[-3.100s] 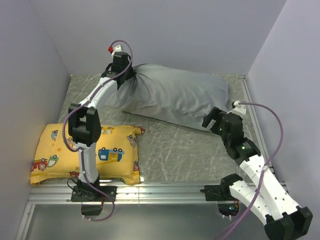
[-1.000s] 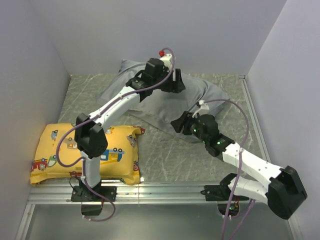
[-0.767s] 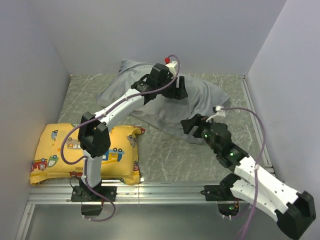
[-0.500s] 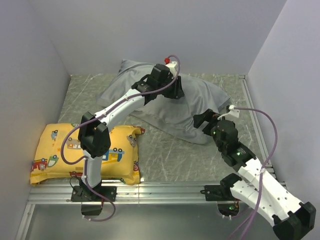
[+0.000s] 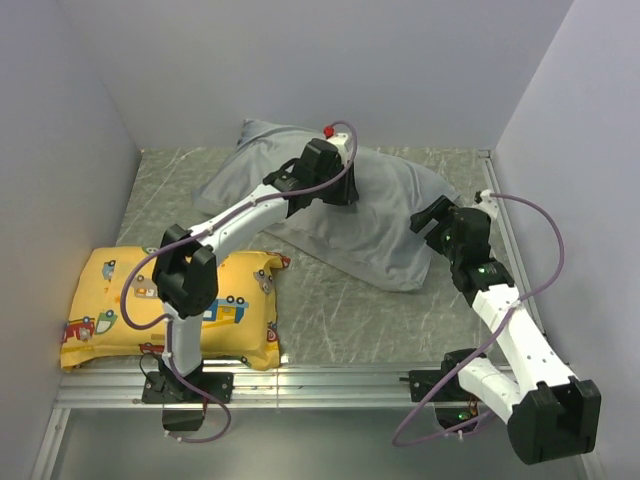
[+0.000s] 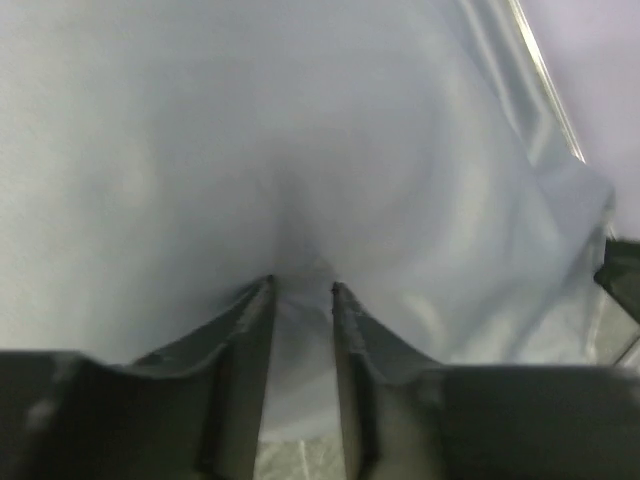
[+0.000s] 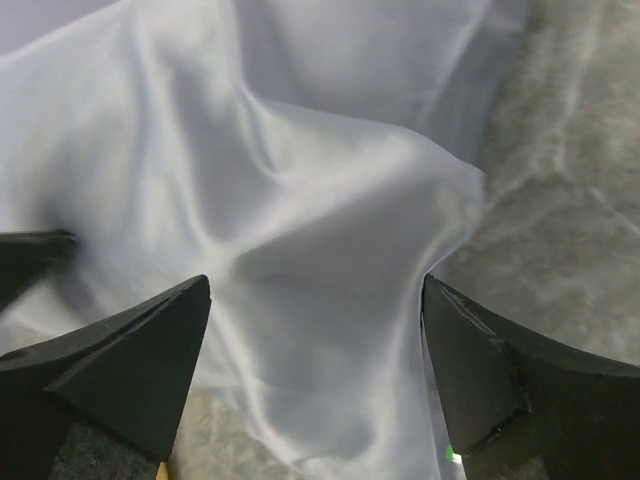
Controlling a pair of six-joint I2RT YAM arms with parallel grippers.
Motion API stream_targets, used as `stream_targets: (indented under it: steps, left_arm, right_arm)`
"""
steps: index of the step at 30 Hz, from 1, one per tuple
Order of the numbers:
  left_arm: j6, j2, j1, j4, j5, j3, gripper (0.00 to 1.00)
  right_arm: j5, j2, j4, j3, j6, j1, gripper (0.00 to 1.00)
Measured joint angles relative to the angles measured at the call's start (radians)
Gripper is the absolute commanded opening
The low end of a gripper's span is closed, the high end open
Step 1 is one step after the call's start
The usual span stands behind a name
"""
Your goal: Remove the pillowcase from the pillow
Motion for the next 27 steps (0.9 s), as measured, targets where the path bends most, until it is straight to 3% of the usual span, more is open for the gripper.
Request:
stream_targets:
  steps: [5, 9, 10, 12, 14, 15, 17, 23, 27]
  left_arm:
    - [-0.021, -0.067, -0.026, 0.024, 0.026, -0.071, 0.52]
    - [-0.032, -0.119, -0.079, 0.071, 0.042, -0.109, 0.59]
    - [-0.036, -0.134, -0.099, 0.086, 0.042, -0.124, 0.6]
    - [-0.043, -0.163, -0.14, 0.121, 0.041, -0.156, 0.63]
    - [-0.051, -0.187, -0.185, 0.172, 0.036, -0.196, 0.64]
    - [-0.053, -0.195, -0.206, 0.194, 0.032, -0.214, 0.64]
    - [-0.054, -0.198, -0.241, 0.228, 0.016, -0.236, 0.65]
    - [-0.063, -0.191, -0.277, 0.27, -0.042, -0.254, 0.65]
    - [-0.073, -0.168, -0.273, 0.28, -0.095, -0.241, 0.64]
  right_arm:
    - [-0.031, 0.059, 0.007, 0.101, -0.007, -0.013, 0.89]
    - [-0.108, 0.154, 0.056, 0.173, -0.016, -0.047, 0.48]
    - [-0.132, 0.181, 0.064, 0.185, -0.011, -0.051, 0.28]
    - [-0.186, 0.238, 0.076, 0.21, -0.01, -0.056, 0.2]
    - [-0.212, 0.273, 0.074, 0.216, -0.005, -0.058, 0.32]
    - [-0.206, 0.276, 0.061, 0.216, -0.005, -0.058, 0.56]
    - [-0.19, 0.263, 0.038, 0.215, -0.006, -0.062, 0.7]
    - [-0.19, 0.164, 0.043, 0.146, -0.007, -0.22, 0.79]
    - [-0.214, 0.182, 0.07, 0.079, 0.005, -0.343, 0.87]
